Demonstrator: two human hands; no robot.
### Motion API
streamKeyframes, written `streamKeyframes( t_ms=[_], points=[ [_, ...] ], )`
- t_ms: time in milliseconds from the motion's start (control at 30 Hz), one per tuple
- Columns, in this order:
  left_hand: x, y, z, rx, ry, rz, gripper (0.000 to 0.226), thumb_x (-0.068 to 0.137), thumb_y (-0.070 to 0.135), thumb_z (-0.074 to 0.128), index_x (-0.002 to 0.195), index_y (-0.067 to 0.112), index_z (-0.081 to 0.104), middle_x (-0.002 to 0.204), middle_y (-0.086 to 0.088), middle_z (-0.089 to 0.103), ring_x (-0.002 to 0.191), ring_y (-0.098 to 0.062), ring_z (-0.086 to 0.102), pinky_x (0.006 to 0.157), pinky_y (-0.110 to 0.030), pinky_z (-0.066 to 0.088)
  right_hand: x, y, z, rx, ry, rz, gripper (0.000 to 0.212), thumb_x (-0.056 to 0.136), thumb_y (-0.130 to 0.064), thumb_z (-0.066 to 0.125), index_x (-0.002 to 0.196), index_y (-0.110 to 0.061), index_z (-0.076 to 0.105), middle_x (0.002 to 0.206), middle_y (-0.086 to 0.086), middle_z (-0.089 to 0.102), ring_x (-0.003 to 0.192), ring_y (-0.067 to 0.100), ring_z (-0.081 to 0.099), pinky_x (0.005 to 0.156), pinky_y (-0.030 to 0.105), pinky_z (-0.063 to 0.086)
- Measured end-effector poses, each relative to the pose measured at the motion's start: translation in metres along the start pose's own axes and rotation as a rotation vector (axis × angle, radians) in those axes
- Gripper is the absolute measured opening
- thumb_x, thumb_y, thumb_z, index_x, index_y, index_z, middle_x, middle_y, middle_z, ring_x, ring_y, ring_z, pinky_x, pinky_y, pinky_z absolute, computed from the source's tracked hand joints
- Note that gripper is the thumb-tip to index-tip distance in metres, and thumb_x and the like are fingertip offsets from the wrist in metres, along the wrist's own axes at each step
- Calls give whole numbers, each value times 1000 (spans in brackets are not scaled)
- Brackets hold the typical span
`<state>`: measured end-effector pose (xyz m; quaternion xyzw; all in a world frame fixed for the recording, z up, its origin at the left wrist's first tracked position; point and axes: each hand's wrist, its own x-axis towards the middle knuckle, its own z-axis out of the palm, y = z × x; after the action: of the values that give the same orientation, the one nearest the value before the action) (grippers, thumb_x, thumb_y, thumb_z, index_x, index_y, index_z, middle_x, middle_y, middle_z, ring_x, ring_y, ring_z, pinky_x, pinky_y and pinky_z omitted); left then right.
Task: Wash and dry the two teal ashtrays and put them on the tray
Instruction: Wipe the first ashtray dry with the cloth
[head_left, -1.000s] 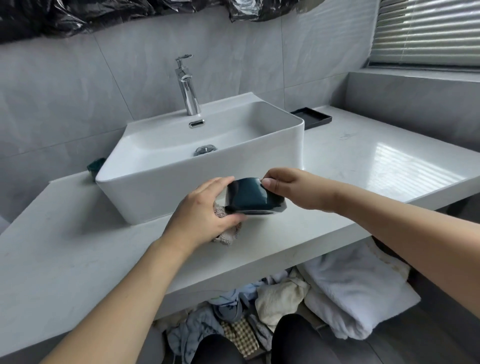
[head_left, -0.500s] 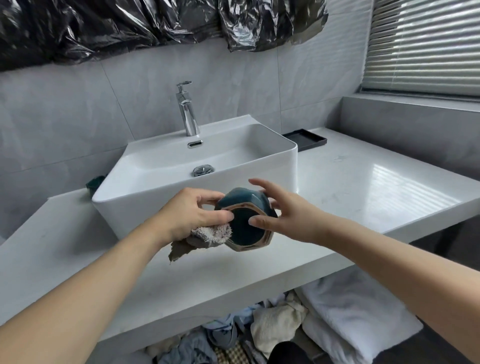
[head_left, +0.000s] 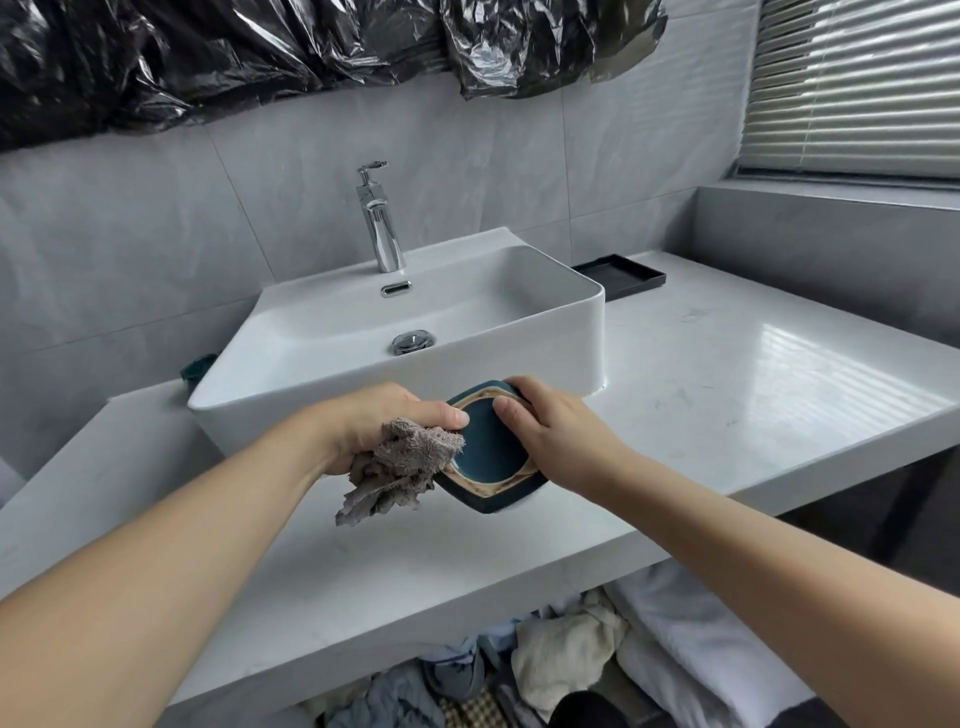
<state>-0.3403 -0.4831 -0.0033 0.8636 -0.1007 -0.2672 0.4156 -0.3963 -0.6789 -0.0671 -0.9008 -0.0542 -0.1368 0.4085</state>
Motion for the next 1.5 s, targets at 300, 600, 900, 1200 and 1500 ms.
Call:
streamKeyframes(
  t_ms=[300, 600, 900, 1200, 1500],
  points=[
    [17, 0, 0, 46, -59, -129, 35, 82, 38, 76, 82, 4, 71, 68, -14, 69, 56, -25, 64, 54, -29, 54, 9, 21, 21, 158, 0, 125, 35, 101, -45, 41, 123, -24, 59, 111, 6, 64, 113, 25, 52, 95, 44, 46],
    [32, 2, -2, 124, -69, -158, 36, 85, 40, 72, 76, 5, 67, 58, -9, 66, 48, -21, 63, 49, -24, 52, 16, 26, 25, 214, -17, 170, 31, 101, -41, 44, 111, -21, 66, 105, 6, 67, 104, 27, 58, 90, 46, 50],
    [41, -6, -4, 245, -32, -95, 41, 80, 47, 76, 67, 8, 74, 64, -11, 69, 57, -23, 59, 62, -29, 48, 21, 26, 26, 191, -18, 201, 24, 95, -37, 49, 103, -25, 69, 101, -1, 70, 100, 26, 61, 89, 49, 53],
    [39, -25, -5, 261, 16, 3, 54, 73, 60, 78, 52, 12, 66, 55, -11, 55, 56, -24, 44, 57, -34, 36, 19, 19, 18, 74, -122, 166, 30, 102, -32, 44, 125, -20, 58, 122, 2, 64, 112, 21, 57, 93, 31, 44],
    [27, -29, -1, 292, 776, 653, 30, 95, 40, 58, 80, 16, 68, 64, 3, 62, 61, -20, 55, 60, -33, 45, -40, 34, 2, -5, -219, 86, 125, 57, -83, 62, 155, -24, 10, 154, -9, 35, 141, 10, 31, 116, 30, 23]
  ],
)
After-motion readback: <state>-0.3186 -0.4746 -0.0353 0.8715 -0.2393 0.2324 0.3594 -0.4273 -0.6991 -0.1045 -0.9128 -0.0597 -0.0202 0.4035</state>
